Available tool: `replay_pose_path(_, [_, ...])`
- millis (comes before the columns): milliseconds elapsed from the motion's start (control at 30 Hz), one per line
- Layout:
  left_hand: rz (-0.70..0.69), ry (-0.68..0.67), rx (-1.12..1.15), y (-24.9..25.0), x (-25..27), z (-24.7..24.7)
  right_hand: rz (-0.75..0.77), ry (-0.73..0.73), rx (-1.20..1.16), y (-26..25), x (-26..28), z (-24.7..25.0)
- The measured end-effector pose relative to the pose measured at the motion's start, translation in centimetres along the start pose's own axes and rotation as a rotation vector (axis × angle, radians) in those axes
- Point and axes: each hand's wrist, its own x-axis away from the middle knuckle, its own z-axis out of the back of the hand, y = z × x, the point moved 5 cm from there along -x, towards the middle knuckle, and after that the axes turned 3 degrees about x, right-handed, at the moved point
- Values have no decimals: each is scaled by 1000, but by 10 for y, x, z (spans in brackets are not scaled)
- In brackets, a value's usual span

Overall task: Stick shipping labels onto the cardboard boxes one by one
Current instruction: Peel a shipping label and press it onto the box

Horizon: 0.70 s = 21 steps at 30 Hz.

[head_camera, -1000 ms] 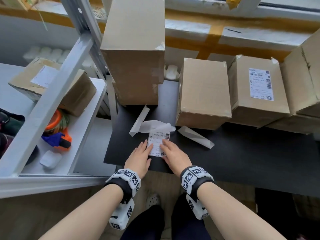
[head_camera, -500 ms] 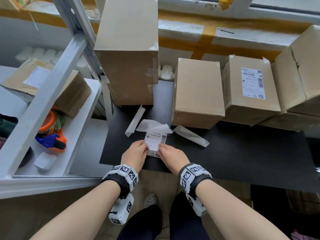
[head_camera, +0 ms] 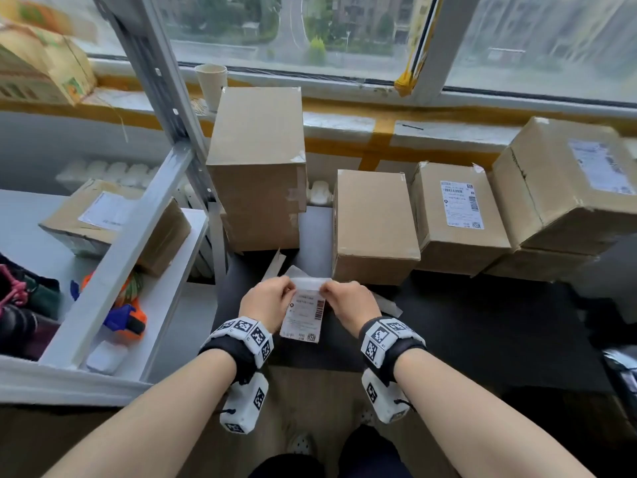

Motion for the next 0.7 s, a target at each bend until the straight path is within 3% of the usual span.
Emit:
replay_pose_path(300, [184, 108, 295, 8, -11, 32, -111, 202, -187, -6, 0, 46])
replay_pose_path(700, [59, 5, 479, 39, -22, 33, -193, 256, -551, -19, -12, 55])
